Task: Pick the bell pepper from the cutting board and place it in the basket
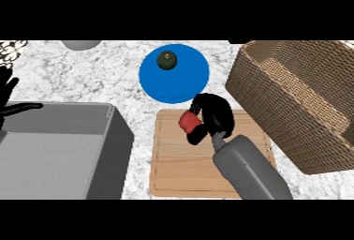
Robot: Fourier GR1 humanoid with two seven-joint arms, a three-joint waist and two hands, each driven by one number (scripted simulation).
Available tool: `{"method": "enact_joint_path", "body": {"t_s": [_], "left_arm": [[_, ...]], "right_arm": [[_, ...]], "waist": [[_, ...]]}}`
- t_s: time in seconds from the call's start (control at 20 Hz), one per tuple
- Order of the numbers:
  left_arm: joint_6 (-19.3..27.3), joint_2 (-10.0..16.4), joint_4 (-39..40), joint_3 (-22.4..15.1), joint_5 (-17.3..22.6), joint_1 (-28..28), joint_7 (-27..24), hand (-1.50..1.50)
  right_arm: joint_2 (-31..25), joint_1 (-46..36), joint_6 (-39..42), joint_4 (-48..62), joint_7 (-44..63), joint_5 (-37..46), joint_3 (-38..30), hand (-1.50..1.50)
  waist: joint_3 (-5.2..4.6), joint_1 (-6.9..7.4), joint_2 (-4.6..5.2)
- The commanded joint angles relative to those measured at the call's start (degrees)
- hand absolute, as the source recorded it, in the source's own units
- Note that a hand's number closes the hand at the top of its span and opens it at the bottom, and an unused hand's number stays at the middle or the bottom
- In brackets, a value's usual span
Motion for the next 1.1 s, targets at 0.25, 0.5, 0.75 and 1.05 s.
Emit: {"method": "enact_joint_path", "body": {"t_s": [0.25,0.5,0.75,1.05], "left_arm": [[-1.30,-5.75,0.79,-6.47,-0.65,-1.95,1.58,0.00],[-0.61,-6.13,0.77,-7.95,-1.22,-2.46,2.51,0.00],[-1.80,-5.75,3.67,-7.85,-0.97,-2.48,1.84,0.00],[-0.06,-6.54,3.39,-8.40,-1.35,-3.61,1.13,0.00]], "right_arm": [[1.03,-14.84,-28.13,-4.02,19.05,2.99,3.93,1.50],[1.03,-23.99,-32.40,0.43,31.54,11.49,4.81,1.50],[1.03,-32.48,-28.34,4.94,39.28,16.44,2.65,1.50],[1.02,-42.91,-22.65,11.48,44.25,20.48,-1.93,1.50]], "waist": [[-1.47,3.51,0.47],[-1.54,3.13,-0.16],[-1.63,2.20,-0.02],[-1.60,1.83,0.10]]}}
